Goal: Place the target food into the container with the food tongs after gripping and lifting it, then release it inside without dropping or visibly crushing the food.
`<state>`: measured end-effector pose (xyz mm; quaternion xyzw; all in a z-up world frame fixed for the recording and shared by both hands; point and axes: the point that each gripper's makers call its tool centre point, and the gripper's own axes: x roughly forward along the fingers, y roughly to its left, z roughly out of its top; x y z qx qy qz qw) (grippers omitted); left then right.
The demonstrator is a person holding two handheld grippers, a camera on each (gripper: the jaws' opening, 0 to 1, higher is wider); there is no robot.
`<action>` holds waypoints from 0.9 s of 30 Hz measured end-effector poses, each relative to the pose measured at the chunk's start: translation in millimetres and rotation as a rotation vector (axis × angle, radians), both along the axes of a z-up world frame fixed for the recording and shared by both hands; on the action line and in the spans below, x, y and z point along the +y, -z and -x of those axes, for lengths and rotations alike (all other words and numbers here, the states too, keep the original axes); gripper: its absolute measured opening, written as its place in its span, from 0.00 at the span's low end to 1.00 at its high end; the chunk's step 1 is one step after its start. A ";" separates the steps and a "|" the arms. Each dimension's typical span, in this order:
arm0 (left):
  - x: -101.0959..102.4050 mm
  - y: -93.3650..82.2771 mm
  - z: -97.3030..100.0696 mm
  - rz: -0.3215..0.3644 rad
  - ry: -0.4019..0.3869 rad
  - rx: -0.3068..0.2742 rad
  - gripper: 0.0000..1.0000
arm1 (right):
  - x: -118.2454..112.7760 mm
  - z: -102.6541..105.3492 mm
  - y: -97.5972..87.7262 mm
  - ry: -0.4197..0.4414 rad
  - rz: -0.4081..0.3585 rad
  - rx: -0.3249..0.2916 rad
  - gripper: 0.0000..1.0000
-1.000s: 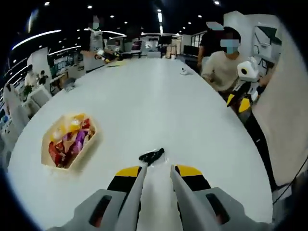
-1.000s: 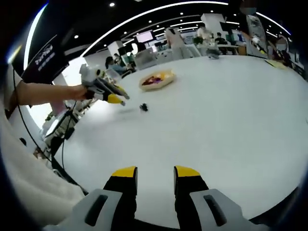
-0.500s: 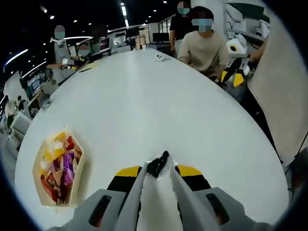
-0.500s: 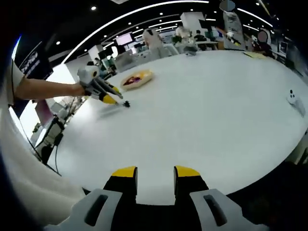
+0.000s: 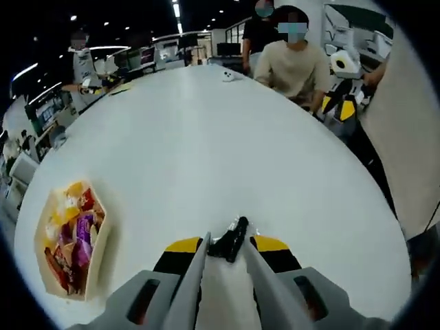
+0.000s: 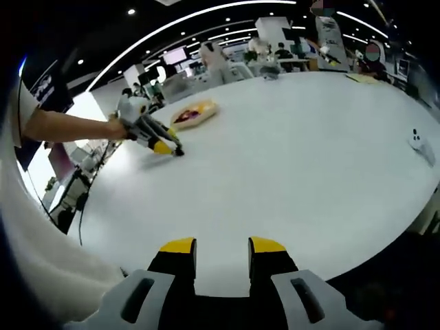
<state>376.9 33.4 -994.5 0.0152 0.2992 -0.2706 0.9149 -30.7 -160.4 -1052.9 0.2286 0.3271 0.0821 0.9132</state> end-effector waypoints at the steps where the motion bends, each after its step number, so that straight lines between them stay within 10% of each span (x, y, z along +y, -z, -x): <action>1: 0.4 -3.2 3.2 -0.002 0.006 -0.009 0.26 | 0.0 -1.1 0.0 0.001 -0.002 -0.001 0.30; 3: -0.1 -16.3 13.1 0.060 0.019 -0.047 0.26 | 7.1 -2.7 -3.6 -0.026 -0.007 0.000 0.30; 10: 12.8 -40.4 158.9 0.231 0.084 -0.050 0.25 | 43.9 -8.0 -22.6 -0.193 0.052 -0.057 0.30; 11: 5.4 -43.2 182.3 0.345 0.065 0.007 0.25 | 48.1 -4.5 -23.4 -0.209 0.060 -0.063 0.30; 14: 6.3 -49.8 205.5 0.383 0.051 -0.005 0.25 | 54.4 3.1 -31.3 -0.219 0.070 -0.092 0.30; 18: 5.3 -49.1 216.6 0.317 0.150 -0.024 0.25 | 64.2 15.4 -30.5 -0.241 0.069 -0.098 0.30; 25: -15.9 -23.7 254.4 0.159 0.666 -0.041 0.26 | 56.7 55.1 -25.5 -0.239 0.101 -0.061 0.30; 27: -18.9 -4.7 259.2 -0.004 0.875 -0.029 0.26 | 40.7 64.2 -29.0 -0.218 0.141 -0.051 0.30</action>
